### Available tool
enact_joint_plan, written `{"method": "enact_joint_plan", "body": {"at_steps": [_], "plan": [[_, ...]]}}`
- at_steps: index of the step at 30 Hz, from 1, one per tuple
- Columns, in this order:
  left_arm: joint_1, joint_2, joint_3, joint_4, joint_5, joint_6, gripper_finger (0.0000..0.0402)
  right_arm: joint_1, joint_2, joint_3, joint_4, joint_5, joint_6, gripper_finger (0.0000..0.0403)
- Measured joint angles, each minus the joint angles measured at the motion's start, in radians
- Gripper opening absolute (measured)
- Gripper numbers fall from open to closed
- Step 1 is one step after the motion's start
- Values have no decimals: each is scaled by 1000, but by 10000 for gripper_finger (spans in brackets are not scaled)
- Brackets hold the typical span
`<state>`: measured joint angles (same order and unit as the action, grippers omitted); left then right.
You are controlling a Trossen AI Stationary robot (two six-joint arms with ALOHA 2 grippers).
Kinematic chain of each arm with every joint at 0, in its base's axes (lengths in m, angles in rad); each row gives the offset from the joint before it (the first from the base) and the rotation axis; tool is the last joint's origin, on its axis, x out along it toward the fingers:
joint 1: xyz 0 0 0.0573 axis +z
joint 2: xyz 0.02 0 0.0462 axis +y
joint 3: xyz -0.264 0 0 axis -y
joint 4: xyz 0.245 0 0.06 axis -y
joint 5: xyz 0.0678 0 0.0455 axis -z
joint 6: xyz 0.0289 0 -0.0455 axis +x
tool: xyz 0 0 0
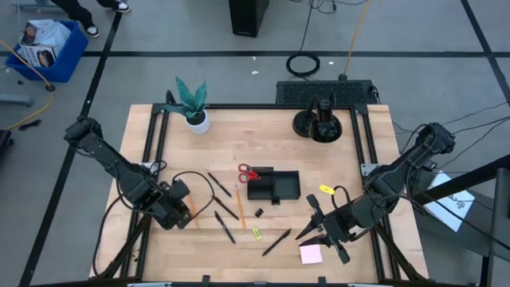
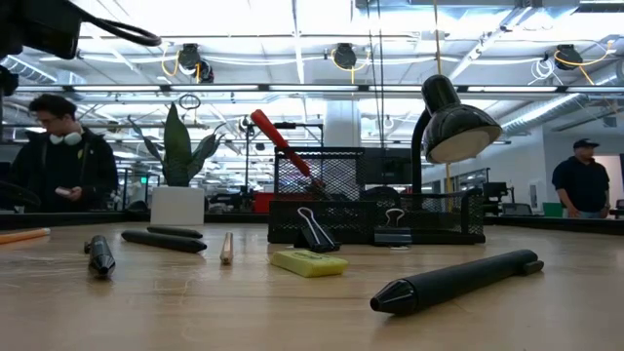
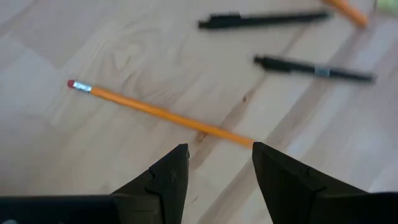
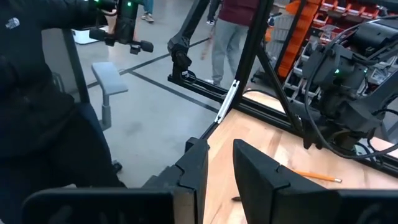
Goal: Pick and place office supplies into organizer
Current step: Put the left yellow pencil into the black desk organizer
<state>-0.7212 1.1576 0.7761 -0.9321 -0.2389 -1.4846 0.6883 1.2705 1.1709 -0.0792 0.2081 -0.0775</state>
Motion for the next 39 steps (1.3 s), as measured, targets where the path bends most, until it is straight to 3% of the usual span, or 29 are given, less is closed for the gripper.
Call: {"method": "enact_joint_plan", "body": {"at_steps": [8,23,39], "plan": [[6,0,0,-1,-83,-297,184,-12,0,0,0,5,-117,70],[8,0,-46,-15,29,-486,184,-111,0,0,0,5,-204,70],[15,0,-66,-14,2,-655,184,-73,0,0,0,-3,-196,70]]}}
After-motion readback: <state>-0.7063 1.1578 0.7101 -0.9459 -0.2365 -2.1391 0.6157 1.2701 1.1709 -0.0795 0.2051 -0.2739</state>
